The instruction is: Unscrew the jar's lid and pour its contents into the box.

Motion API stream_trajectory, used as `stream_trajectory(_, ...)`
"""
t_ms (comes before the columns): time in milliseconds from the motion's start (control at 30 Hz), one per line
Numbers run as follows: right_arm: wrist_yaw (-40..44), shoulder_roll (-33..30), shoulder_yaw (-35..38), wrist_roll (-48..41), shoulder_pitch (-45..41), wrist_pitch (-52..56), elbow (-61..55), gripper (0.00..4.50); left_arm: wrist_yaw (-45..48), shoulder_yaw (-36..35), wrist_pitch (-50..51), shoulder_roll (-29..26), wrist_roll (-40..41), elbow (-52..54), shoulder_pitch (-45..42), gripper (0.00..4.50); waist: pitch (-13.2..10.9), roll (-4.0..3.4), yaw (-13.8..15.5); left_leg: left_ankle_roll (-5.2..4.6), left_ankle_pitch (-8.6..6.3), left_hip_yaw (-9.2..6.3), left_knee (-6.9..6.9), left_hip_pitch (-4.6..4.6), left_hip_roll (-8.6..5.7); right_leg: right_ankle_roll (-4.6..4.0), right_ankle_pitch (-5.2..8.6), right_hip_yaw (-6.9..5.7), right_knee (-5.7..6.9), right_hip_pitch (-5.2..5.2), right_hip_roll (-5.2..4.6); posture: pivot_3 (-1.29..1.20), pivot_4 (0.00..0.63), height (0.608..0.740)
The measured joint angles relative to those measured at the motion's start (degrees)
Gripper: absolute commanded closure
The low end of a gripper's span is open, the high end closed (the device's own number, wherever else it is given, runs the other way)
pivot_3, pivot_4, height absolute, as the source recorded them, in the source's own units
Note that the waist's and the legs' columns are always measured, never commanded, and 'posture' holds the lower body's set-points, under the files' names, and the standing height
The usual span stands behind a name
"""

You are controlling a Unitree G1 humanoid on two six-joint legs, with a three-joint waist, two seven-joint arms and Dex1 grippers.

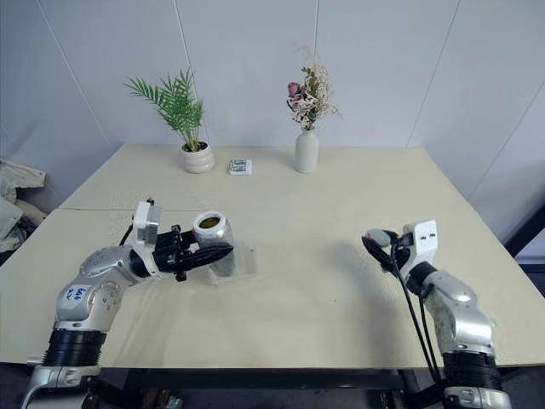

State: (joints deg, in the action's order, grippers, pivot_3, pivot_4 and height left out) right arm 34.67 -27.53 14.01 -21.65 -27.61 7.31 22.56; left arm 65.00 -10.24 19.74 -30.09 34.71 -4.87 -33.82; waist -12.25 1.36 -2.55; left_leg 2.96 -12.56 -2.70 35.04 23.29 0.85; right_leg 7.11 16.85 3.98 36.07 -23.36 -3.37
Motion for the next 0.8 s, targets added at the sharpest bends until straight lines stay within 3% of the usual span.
stream_trajectory(167,-0.4,1.0,-0.1,2.8,-1.0,-6.1,10.1,1.92,-1.1,-0.6,1.1,-0.1,0.1,-0.1,0.0,2.50,0.0,0.00,-0.3,0.01,0.00,0.00,-0.01,0.00,0.00,0.01,0.00,0.02,0.01,-0.02,0.00,0.00,0.150,0.740)
stream_trajectory(367,2.2,1.0,0.1,3.3,-2.5,-8.6,13.9,0.05,-2.5,-0.6,1.4,-0.5,0.1,-0.1,0.0,2.50,0.0,0.00,-0.6,0.02,0.01,0.00,0.01,-0.03,0.00,0.04,-0.02,0.05,0.05,0.00,0.01,0.00,0.150,0.740)
stream_trajectory(533,4.9,0.3,0.0,3.1,-2.1,-8.8,12.9,0.05,-4.2,-0.6,1.8,-1.4,-0.1,-1.0,-0.1,2.50,0.0,0.00,-0.7,0.02,0.01,0.02,0.01,-0.04,0.00,0.05,-0.03,0.09,0.06,-0.02,0.01,0.00,0.150,0.740)
stream_trajectory(800,14.6,-8.3,0.7,-5.5,2.7,2.3,-14.0,0.05,-5.5,-1.1,1.0,-7.0,-2.8,-6.2,-3.7,2.50,0.0,-0.03,-0.6,0.03,0.00,0.02,0.00,-0.05,0.03,0.07,-0.03,0.10,0.06,-0.02,0.06,0.00,0.150,0.740)
